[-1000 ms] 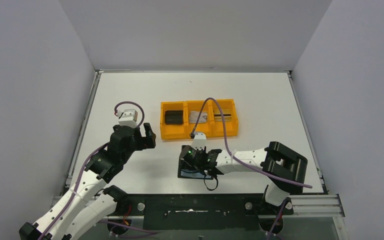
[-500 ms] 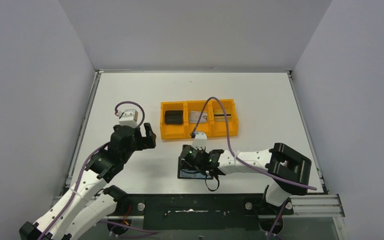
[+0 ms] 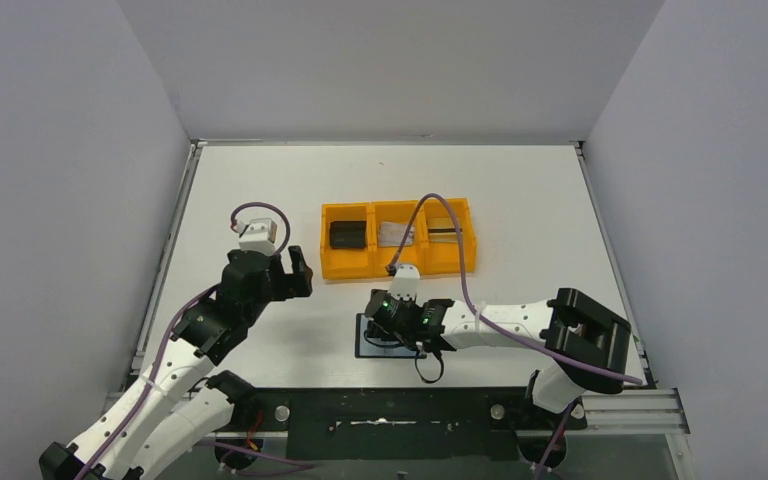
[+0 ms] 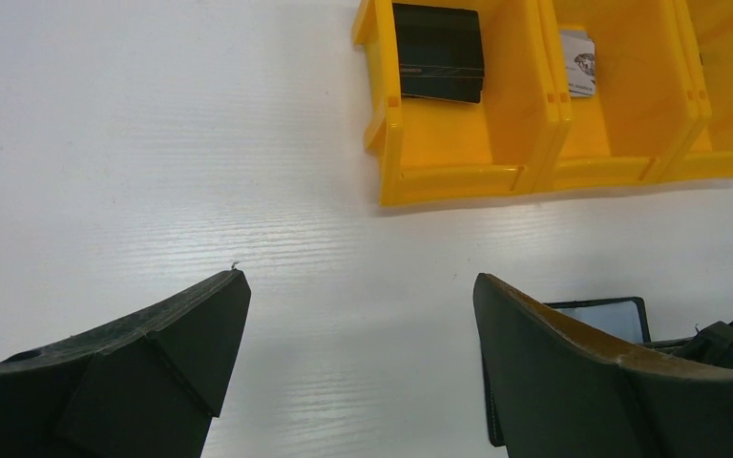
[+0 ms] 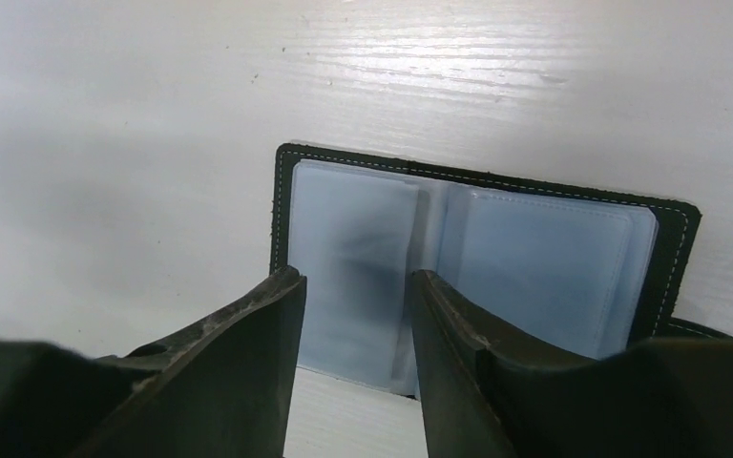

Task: Take the credit cards out of the card holder

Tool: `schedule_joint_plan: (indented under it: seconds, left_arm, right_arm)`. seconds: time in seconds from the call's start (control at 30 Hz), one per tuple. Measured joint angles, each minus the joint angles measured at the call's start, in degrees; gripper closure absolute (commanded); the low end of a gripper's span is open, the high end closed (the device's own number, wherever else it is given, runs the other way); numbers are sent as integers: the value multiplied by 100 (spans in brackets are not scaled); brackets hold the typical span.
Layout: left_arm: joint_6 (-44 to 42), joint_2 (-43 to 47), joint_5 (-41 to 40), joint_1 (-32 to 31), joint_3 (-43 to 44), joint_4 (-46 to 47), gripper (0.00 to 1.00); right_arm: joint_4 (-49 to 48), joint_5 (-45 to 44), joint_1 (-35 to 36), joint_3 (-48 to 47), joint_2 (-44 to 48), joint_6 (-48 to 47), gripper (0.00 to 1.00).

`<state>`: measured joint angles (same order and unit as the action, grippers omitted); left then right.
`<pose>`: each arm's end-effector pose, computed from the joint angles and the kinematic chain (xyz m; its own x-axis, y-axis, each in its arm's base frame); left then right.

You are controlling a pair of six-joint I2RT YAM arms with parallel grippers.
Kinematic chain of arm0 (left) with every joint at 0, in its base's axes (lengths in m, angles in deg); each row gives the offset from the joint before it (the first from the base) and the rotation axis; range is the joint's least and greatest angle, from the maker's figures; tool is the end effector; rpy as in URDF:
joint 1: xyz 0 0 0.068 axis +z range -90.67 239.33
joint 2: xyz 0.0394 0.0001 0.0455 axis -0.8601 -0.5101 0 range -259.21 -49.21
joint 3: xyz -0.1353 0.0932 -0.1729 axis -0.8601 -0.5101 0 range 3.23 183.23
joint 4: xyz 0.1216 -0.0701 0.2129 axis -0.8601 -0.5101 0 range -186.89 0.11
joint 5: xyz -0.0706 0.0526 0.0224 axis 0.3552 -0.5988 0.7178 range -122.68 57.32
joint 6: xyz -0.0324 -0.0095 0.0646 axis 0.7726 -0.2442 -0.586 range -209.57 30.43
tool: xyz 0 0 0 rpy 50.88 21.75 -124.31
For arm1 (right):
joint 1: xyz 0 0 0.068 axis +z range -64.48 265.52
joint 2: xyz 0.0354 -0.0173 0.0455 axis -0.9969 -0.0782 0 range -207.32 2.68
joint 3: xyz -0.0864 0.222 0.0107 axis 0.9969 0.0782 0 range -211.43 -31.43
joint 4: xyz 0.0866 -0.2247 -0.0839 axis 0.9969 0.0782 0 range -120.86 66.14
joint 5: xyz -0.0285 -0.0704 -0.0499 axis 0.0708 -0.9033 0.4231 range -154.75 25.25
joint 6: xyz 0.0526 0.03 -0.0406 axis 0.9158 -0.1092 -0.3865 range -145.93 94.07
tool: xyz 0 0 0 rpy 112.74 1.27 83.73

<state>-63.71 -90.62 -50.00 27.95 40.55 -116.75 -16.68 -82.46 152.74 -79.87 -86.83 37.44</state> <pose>0.1831 -0.0905 0.2396 -0.5168 -0.1725 -0.8386 0.0597 0.9698 -0.2363 0.1378 0.2805 0.1223 -0.8677 0.1330 -0.4789 -0.0792 0.9142 0.3975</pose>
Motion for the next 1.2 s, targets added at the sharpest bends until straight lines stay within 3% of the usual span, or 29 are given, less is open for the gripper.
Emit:
schedule_joint_plan:
  seconds: [0.13, 0.43, 0.87, 1.2]
  left_arm:
    - [0, -7, 0, 0, 0, 0, 11]
    - [0, -4, -2, 0, 0, 0, 11]
    - [0, 13, -2, 0, -2, 0, 11]
    - [0, 2, 0, 0, -2, 0, 11]
  right_arm:
    - [129, -24, 15, -33, -11, -50, 39]
    - [942, -391, 358, -1187, -1029, -63, 42]
    - [1510, -761, 483, -1436, -1329, 74, 78]
    - [1165, -691, 479, -984, -885, 4, 86]
